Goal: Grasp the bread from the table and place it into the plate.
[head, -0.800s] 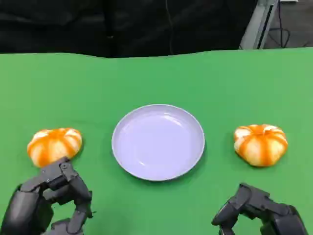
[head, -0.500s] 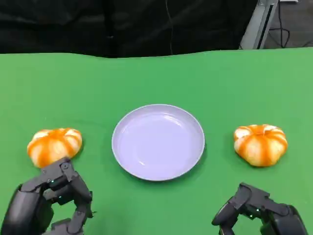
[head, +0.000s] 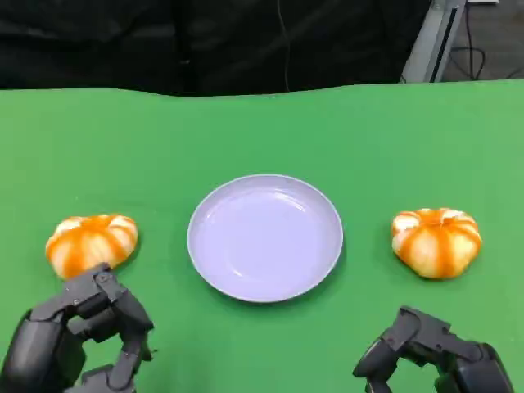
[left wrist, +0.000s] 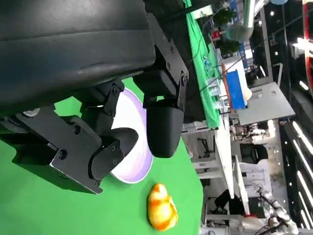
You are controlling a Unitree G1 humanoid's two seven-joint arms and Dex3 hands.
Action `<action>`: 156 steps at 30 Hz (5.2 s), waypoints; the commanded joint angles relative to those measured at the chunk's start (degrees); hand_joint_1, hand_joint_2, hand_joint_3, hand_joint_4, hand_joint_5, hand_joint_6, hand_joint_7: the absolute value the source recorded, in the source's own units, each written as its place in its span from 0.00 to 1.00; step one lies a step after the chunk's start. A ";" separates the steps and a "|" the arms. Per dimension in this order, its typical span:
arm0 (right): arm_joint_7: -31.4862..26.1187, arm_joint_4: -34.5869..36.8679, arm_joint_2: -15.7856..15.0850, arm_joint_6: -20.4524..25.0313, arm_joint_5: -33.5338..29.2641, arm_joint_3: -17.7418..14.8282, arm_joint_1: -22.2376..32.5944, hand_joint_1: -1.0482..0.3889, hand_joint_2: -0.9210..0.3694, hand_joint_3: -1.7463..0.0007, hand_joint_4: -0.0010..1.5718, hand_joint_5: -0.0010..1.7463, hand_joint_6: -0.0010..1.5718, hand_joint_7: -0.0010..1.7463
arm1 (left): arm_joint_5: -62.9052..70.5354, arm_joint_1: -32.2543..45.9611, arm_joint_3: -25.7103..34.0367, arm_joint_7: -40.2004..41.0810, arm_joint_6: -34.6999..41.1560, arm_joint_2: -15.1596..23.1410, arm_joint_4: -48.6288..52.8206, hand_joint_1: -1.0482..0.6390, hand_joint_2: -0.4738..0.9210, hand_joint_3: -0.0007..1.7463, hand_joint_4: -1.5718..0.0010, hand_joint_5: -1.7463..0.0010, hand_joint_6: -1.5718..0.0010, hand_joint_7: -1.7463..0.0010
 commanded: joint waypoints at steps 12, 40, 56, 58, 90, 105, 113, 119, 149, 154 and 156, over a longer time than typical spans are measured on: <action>-1.99 -0.40 0.50 0.23 -1.34 1.42 0.14 0.66 0.45 0.26 0.45 0.92 0.49 0.76 | 18.53 -7.36 1.02 3.41 14.45 10.63 -2.42 0.55 0.99 0.07 0.63 0.63 0.58 0.94; -2.03 -2.55 0.54 1.12 -1.53 2.22 1.76 0.65 0.44 0.28 0.44 0.92 0.49 0.76 | 56.64 -44.94 -23.34 16.70 22.90 16.55 48.38 0.36 0.96 0.00 0.96 0.90 0.83 0.99; -2.76 -2.88 0.43 0.55 -1.74 2.62 2.33 0.66 0.46 0.26 0.45 0.91 0.50 0.74 | 53.58 -60.11 -31.58 18.76 20.34 11.20 83.05 0.40 1.00 0.02 0.86 0.88 0.80 0.99; -2.73 -2.83 0.41 0.46 -1.52 2.67 2.39 0.66 0.46 0.26 0.45 0.91 0.50 0.74 | 52.83 -59.63 -31.67 22.04 17.18 11.71 83.48 0.45 1.00 0.03 0.63 0.88 0.64 0.97; -2.91 -1.73 0.19 1.07 -1.35 2.63 1.46 0.65 0.46 0.25 0.45 0.92 0.50 0.75 | 51.37 -57.57 -29.52 48.98 -10.37 15.16 59.47 0.53 0.57 0.78 0.41 0.00 0.54 0.00; -2.28 -2.60 -0.82 0.36 -0.18 2.11 3.04 0.65 0.42 0.30 0.45 0.90 0.50 0.74 | 53.83 -58.48 -33.64 44.82 -11.62 7.05 57.10 0.51 0.55 0.79 0.42 0.00 0.54 0.00; -2.69 -3.03 -0.67 0.19 -1.01 1.91 3.10 0.65 0.45 0.27 0.45 0.90 0.50 0.74 | 51.70 -59.87 -34.07 29.28 -4.00 3.04 58.41 0.48 0.75 0.47 0.58 0.12 0.58 0.46; -2.72 -2.89 -0.40 0.15 -1.10 2.45 3.11 0.65 0.45 0.27 0.45 0.90 0.50 0.74 | 51.99 -59.46 -35.02 13.57 3.05 5.34 52.02 0.11 1.00 0.19 0.98 0.83 0.89 0.98; -2.46 -2.87 -0.89 0.32 -1.17 1.67 2.89 0.66 0.43 0.28 0.45 0.91 0.49 0.76 | 45.51 -49.84 -29.34 -4.21 10.63 14.59 26.86 0.02 1.00 0.27 1.00 1.00 1.00 1.00; -2.45 -2.87 -0.89 0.32 -1.17 1.66 2.90 0.66 0.43 0.28 0.45 0.91 0.49 0.76 | 45.48 -49.79 -29.38 -4.26 10.79 14.63 26.69 0.02 1.00 0.27 1.00 1.00 1.00 1.00; -2.28 -3.06 -0.89 0.72 -0.83 1.70 3.01 0.66 0.43 0.27 0.45 0.91 0.49 0.76 | 44.53 -48.63 -28.37 -5.17 10.83 15.68 24.35 0.03 1.00 0.27 1.00 1.00 1.00 1.00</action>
